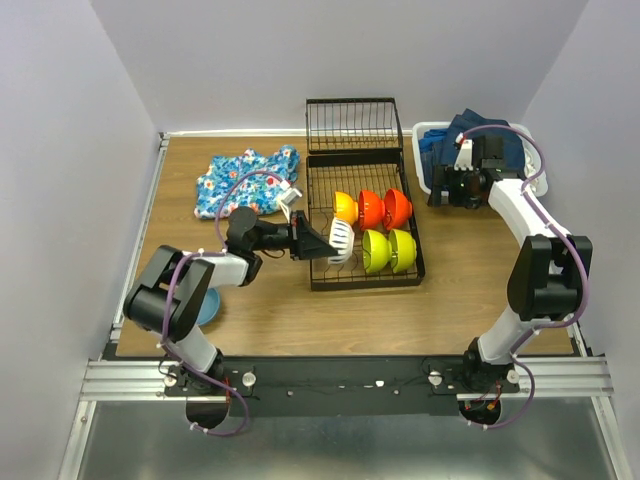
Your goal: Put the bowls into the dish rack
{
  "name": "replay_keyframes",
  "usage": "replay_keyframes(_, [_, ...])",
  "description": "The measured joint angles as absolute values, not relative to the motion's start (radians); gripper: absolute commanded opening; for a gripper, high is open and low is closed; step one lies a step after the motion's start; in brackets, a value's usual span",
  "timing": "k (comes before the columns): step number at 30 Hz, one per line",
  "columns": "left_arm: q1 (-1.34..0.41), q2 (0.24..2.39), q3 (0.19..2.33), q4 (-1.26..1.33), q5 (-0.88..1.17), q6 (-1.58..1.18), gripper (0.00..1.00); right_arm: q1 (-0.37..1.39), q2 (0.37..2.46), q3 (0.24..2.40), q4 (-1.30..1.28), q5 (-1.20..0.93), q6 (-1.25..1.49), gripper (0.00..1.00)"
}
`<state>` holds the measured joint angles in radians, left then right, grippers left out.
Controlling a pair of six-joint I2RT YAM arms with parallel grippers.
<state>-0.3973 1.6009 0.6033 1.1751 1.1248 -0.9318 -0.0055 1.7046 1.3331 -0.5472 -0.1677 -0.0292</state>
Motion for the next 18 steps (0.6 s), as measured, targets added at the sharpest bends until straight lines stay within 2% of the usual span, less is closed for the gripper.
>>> replay_keyframes(4, [-0.415, 1.663, 0.597, 1.205, 1.132, -0.939, 0.0, -0.006, 1.705, 1.333, -0.548, -0.165, -0.036, 1.0])
replay_keyframes(18, [-0.44, 1.784, 0.653, 1.068, 1.078, -0.865, 0.0, -0.006, 1.662, 1.28, -0.551, -0.164, -0.039, 1.0])
